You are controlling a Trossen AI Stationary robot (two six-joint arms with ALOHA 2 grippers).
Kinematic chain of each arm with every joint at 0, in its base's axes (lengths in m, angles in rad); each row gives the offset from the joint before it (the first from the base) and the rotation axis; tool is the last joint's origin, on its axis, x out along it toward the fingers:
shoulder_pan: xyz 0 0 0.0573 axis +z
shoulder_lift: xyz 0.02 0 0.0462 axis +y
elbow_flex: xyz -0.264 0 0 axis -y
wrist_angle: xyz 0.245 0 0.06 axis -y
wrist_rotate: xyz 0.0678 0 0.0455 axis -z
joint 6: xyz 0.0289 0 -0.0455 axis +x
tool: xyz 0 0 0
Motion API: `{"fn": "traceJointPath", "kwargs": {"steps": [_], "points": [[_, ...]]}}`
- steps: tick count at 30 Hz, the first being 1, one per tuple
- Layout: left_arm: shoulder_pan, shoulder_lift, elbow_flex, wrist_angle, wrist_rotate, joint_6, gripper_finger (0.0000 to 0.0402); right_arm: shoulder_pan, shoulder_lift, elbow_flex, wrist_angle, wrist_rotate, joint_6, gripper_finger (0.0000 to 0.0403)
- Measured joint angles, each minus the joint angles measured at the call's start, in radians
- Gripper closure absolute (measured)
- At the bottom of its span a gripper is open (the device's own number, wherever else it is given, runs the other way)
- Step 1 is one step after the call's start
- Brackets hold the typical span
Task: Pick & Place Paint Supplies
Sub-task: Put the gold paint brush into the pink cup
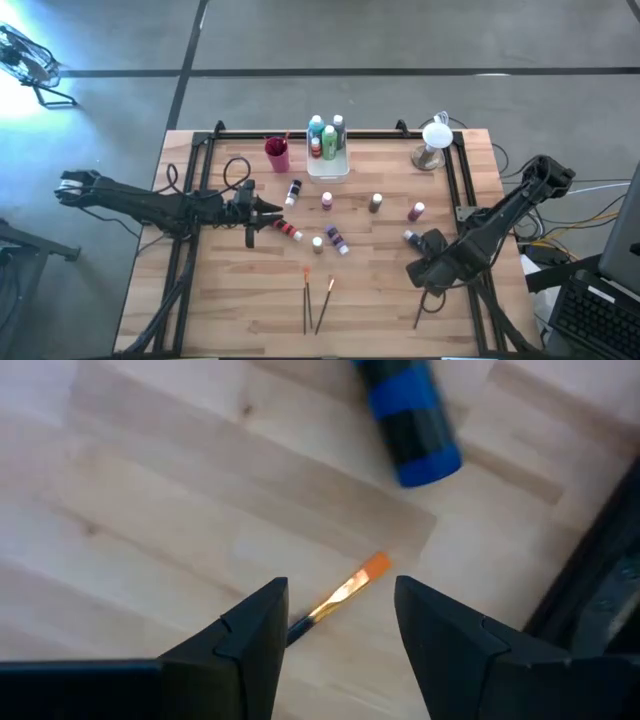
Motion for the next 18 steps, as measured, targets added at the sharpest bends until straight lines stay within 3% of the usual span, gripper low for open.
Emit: {"fn": "traceJointPath", "kwargs": {"steps": [8,18], "points": [[0.000,0.000,0.000,0.000,0.000,0.000,0.0296,0.000,-0.015,-0.001,-0.001,0.005,-0.010,0.0234],[0.000,0.000,0.000,0.000,0.000,-0.001,0.0296,-0.001,-0.016,-0.001,-0.003,0.004,-0.011,0.0204]]}}
